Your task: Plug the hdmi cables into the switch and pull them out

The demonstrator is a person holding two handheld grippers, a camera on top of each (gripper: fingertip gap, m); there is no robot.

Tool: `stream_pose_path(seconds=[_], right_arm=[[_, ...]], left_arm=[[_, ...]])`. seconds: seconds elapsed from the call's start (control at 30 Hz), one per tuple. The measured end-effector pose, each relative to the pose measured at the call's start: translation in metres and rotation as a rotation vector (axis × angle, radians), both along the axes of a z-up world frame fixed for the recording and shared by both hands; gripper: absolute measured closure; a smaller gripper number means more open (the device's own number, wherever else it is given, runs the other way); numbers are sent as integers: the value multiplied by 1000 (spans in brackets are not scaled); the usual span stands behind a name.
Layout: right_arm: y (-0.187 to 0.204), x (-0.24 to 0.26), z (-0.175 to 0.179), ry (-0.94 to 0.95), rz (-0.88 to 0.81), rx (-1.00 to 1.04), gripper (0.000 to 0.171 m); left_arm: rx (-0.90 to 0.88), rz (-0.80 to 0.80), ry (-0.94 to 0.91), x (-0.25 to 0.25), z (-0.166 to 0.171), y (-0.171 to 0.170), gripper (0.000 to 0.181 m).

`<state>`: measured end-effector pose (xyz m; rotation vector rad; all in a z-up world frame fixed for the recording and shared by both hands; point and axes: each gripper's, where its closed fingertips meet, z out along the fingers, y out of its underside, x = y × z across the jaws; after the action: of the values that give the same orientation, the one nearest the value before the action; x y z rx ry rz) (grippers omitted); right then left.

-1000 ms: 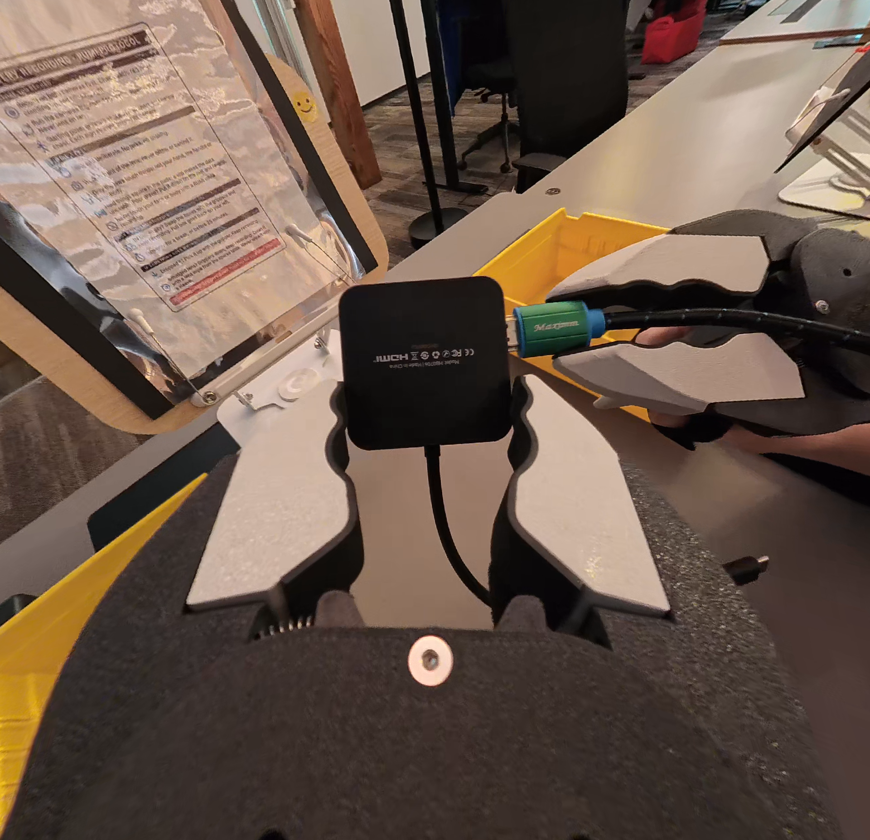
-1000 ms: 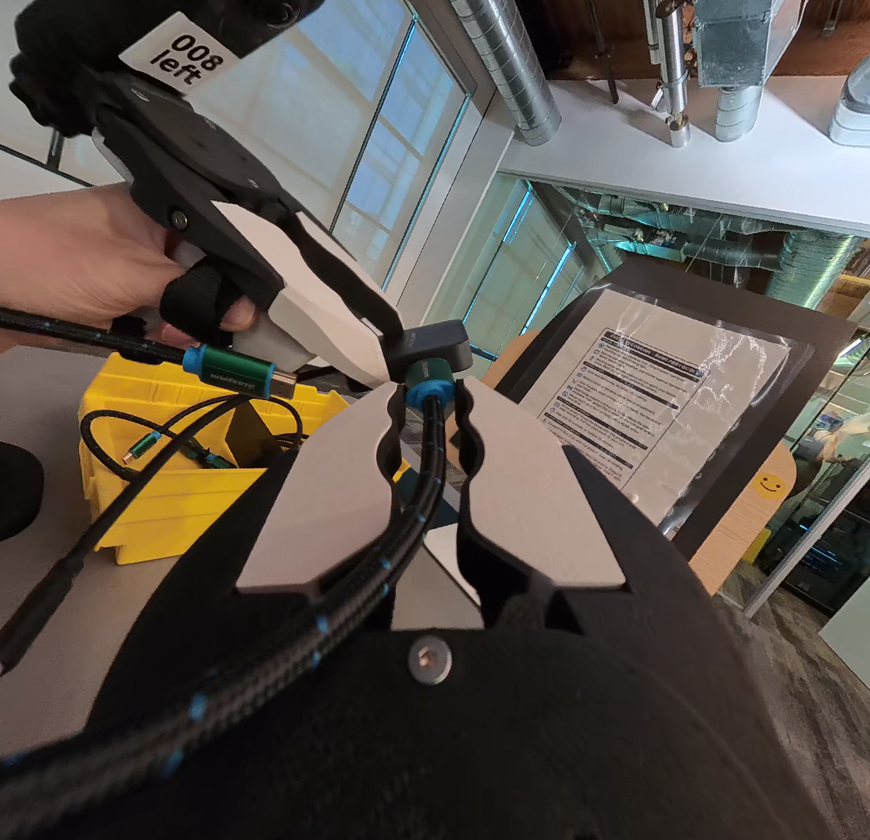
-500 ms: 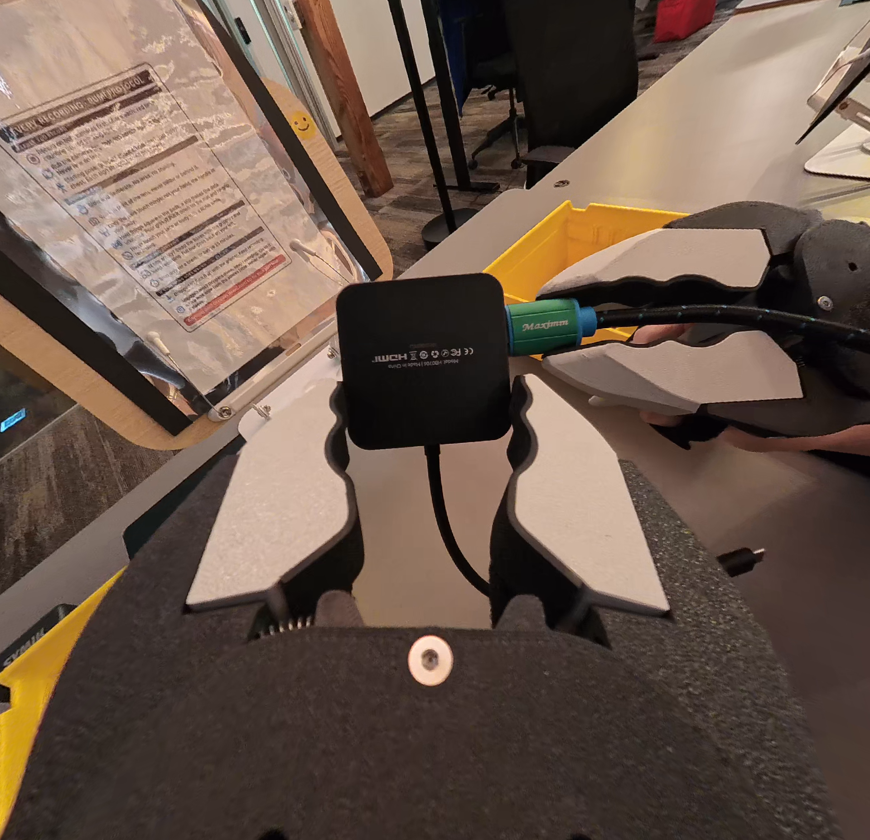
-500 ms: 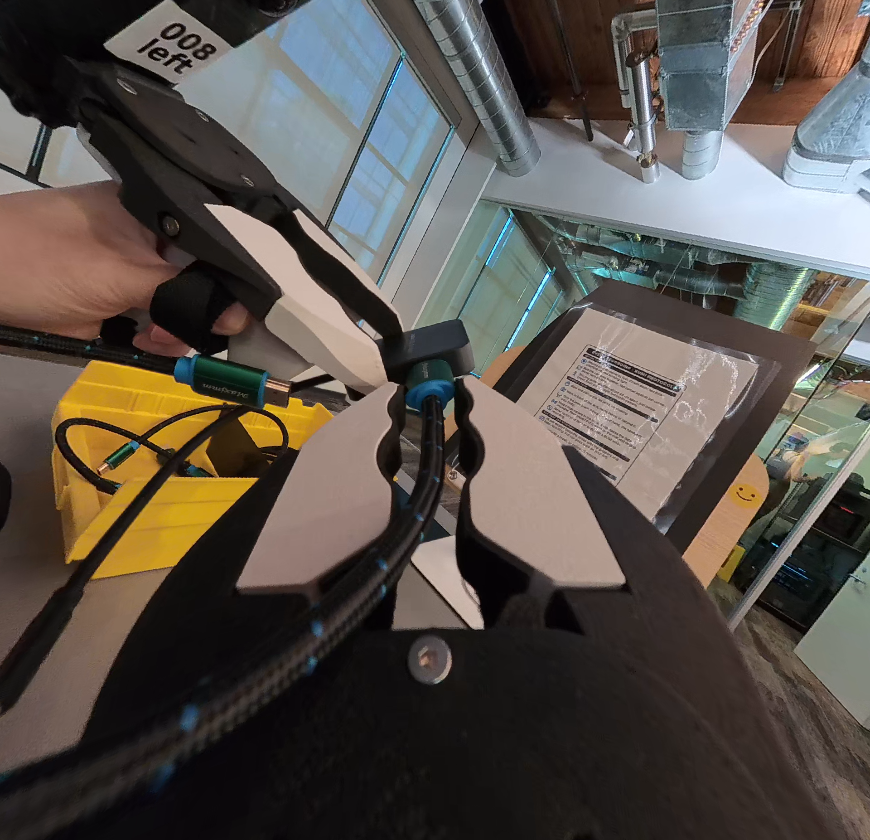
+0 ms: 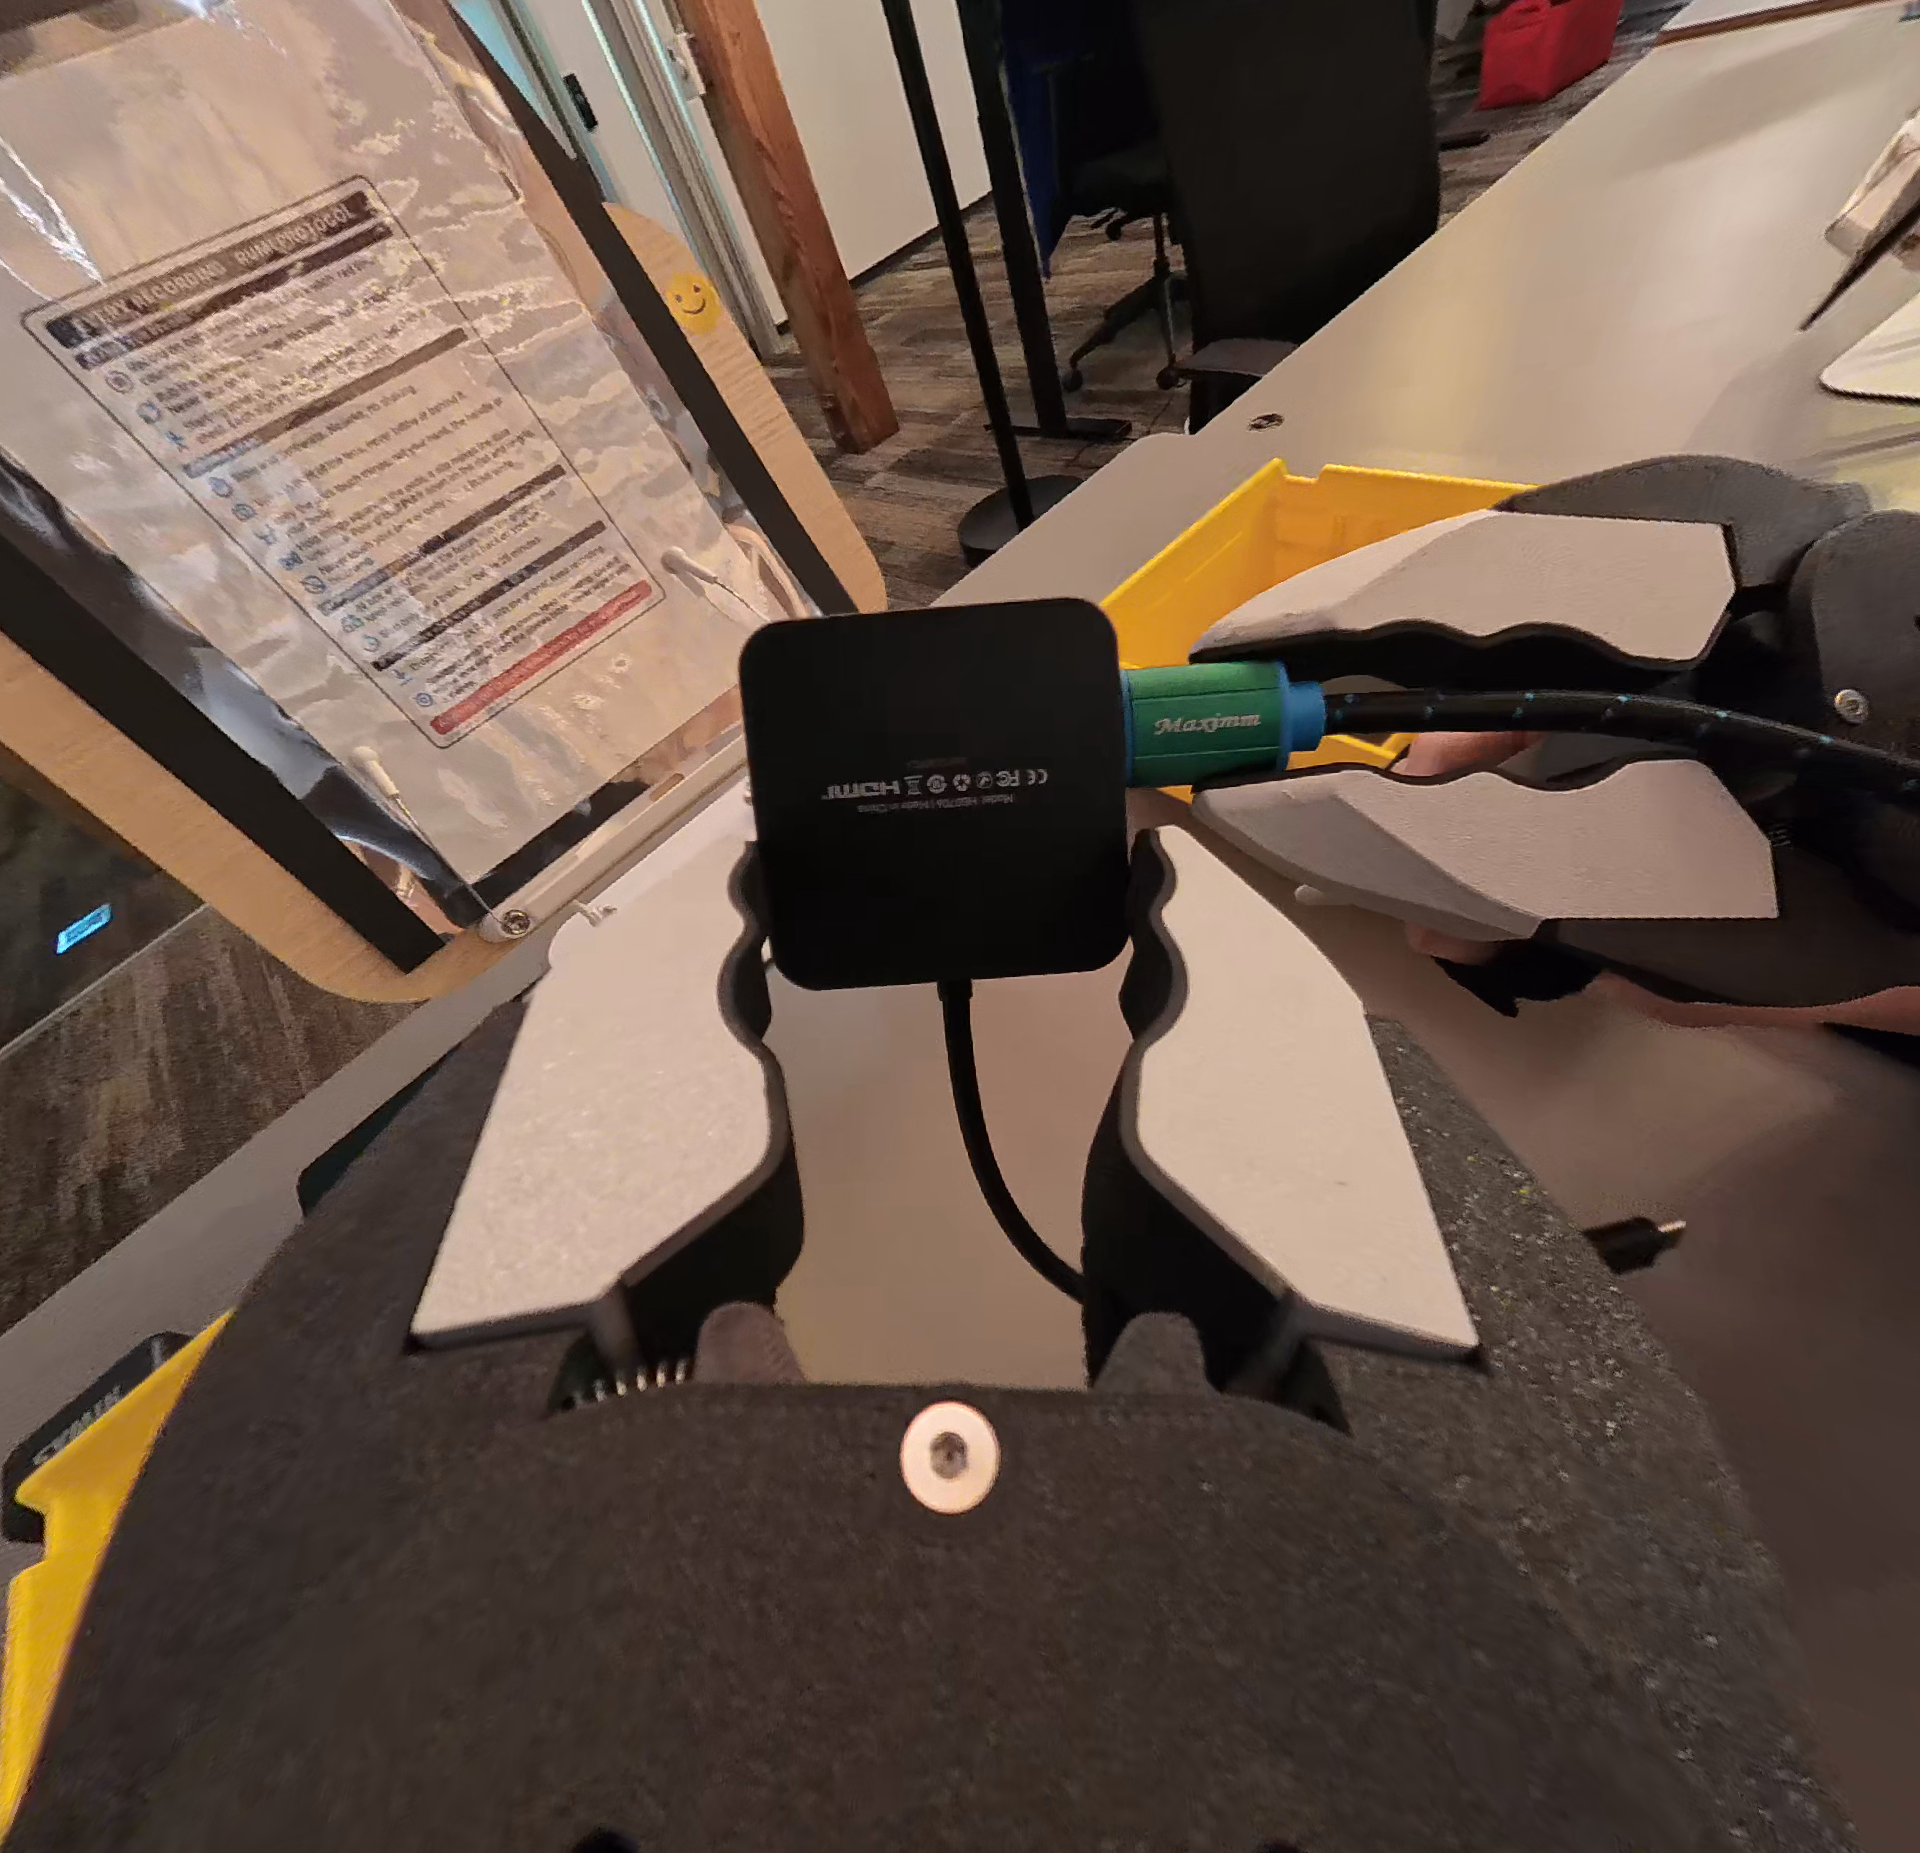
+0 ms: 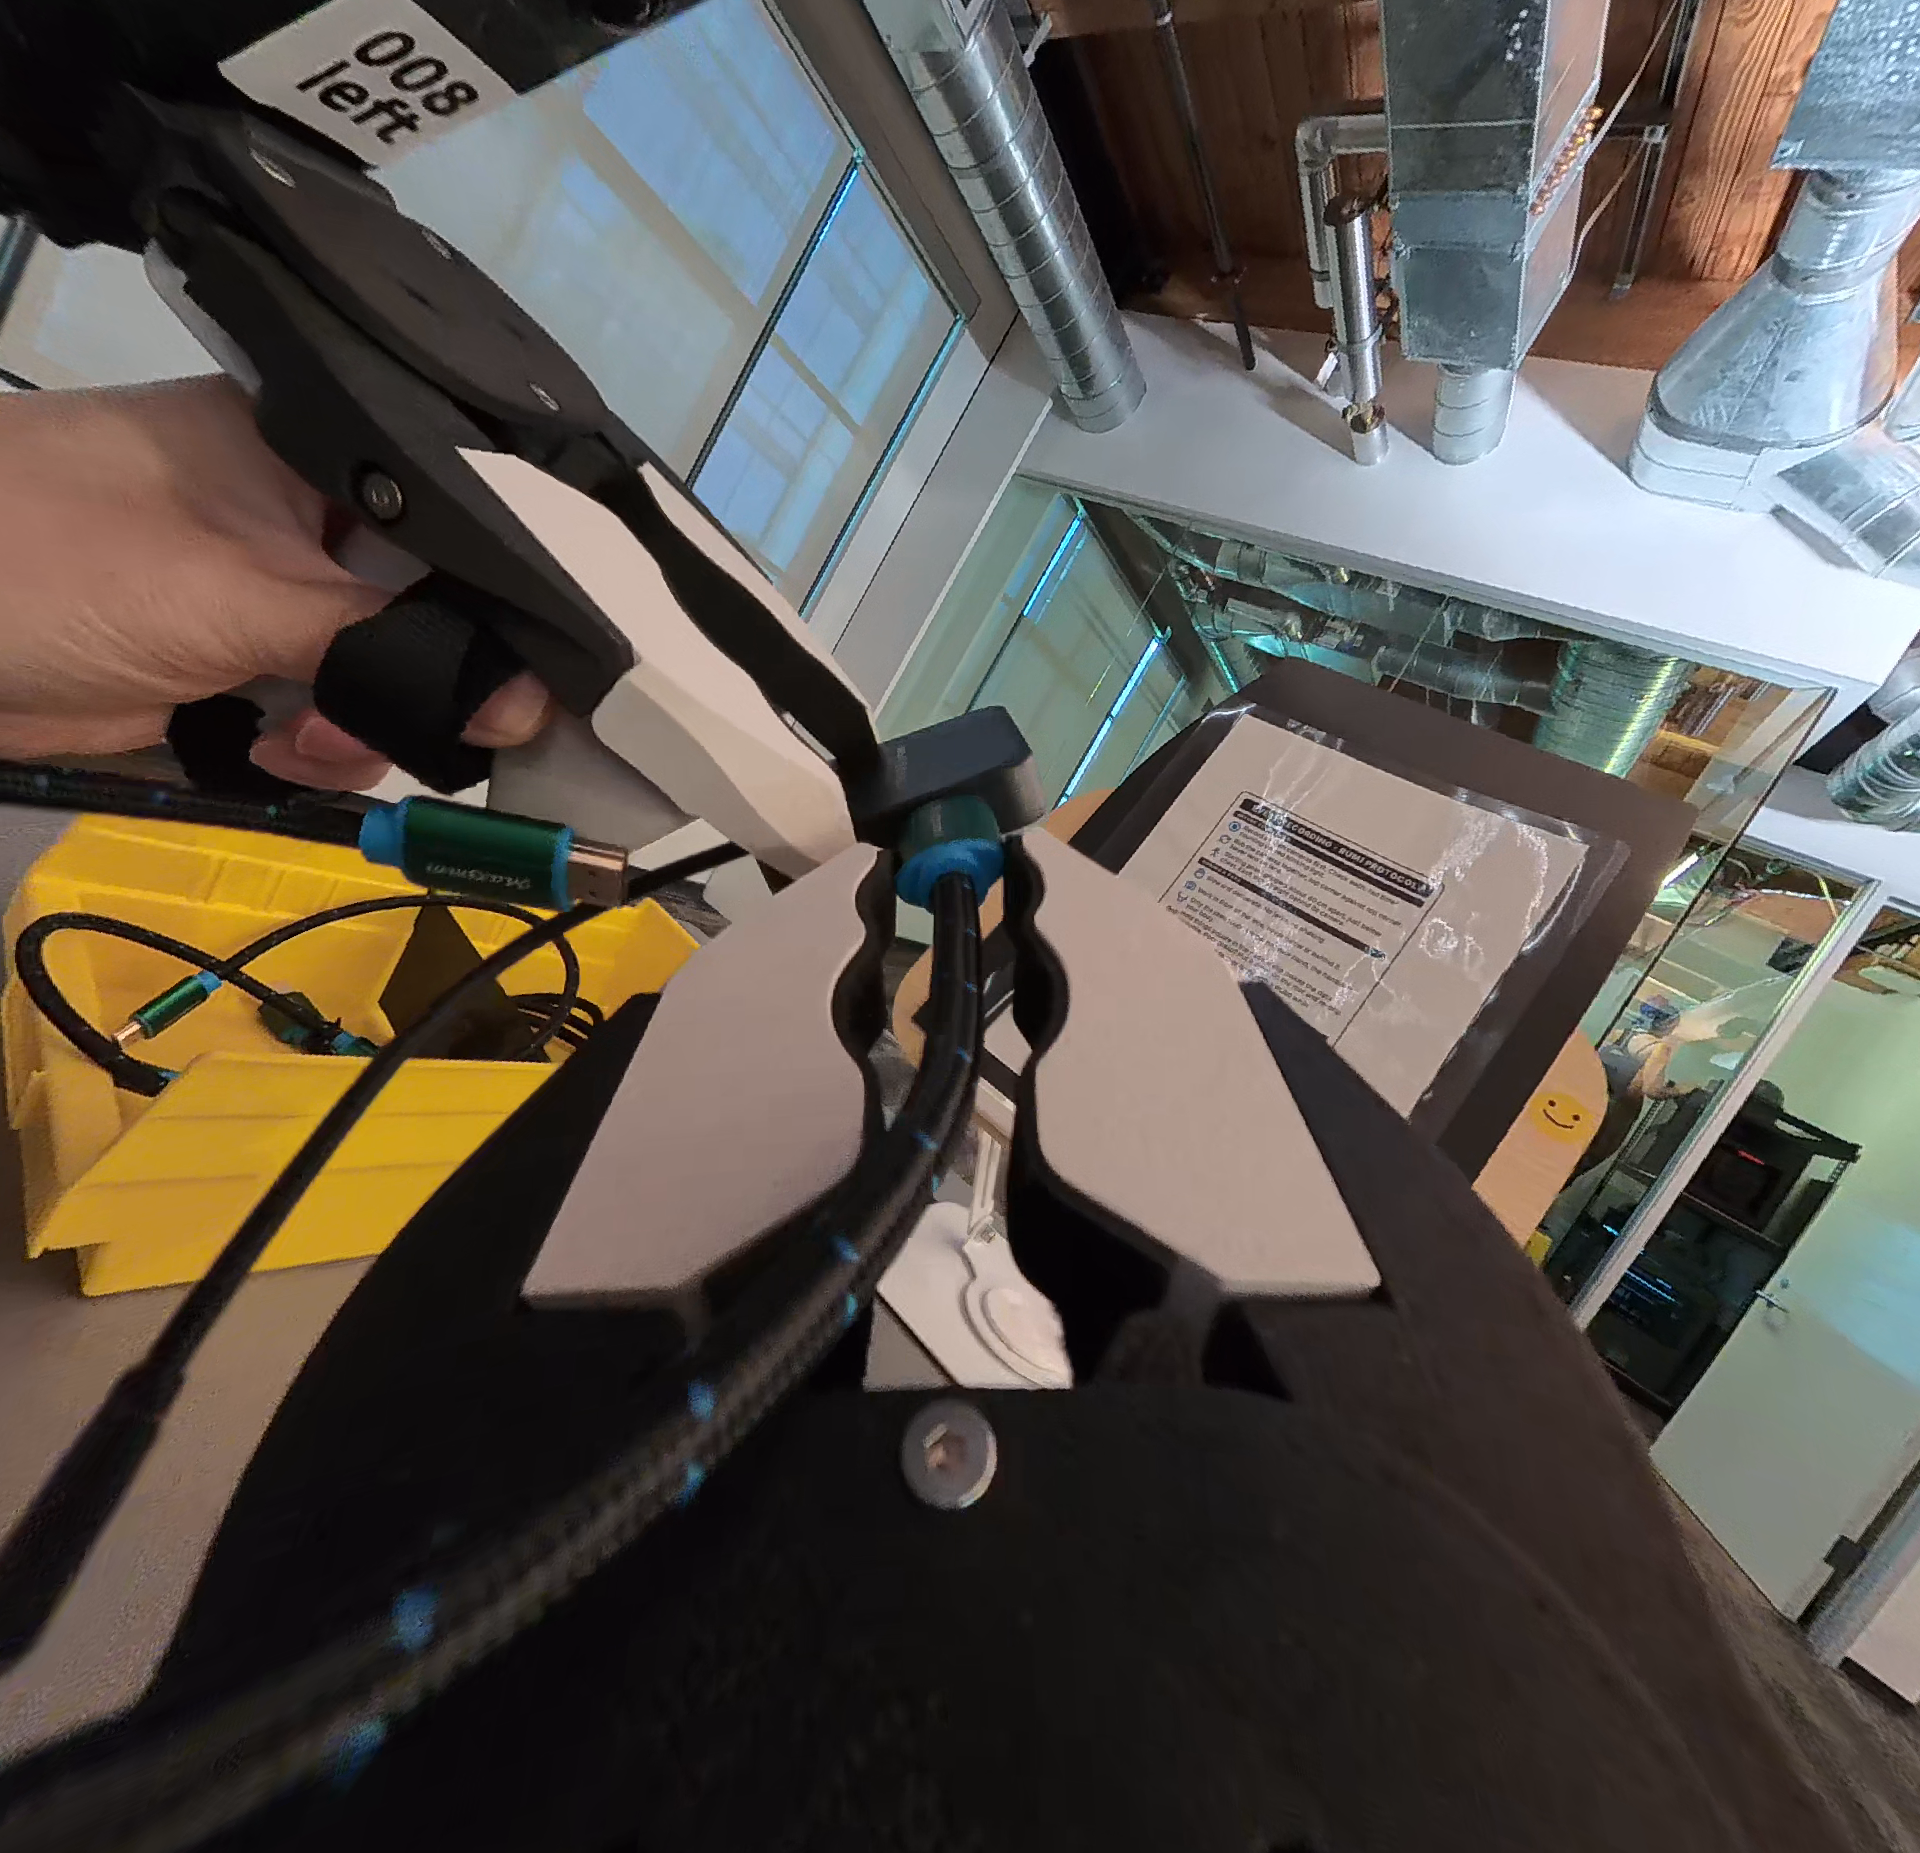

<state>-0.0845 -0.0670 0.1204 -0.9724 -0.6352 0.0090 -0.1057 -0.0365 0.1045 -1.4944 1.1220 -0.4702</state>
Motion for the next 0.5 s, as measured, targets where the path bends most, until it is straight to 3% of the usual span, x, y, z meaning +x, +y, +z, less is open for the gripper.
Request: stream_pose_path(seconds=[0.17, 0.33, 0.4, 0.5], right_arm=[[7, -3, -3, -101, 75, -61, 147], [20, 3, -29, -406, 71, -87, 140], [28, 18, -27, -494, -36, -20, 130], [13, 21, -20, -629, -66, 151, 121]], left_arm=[[-28, -12, -57, -5, 5, 8, 114], [-18, -23, -76, -23, 16, 9, 114], [-13, -90, -30, -23, 12, -1, 115], [-7, -134, 71, -18, -1, -10, 114]])
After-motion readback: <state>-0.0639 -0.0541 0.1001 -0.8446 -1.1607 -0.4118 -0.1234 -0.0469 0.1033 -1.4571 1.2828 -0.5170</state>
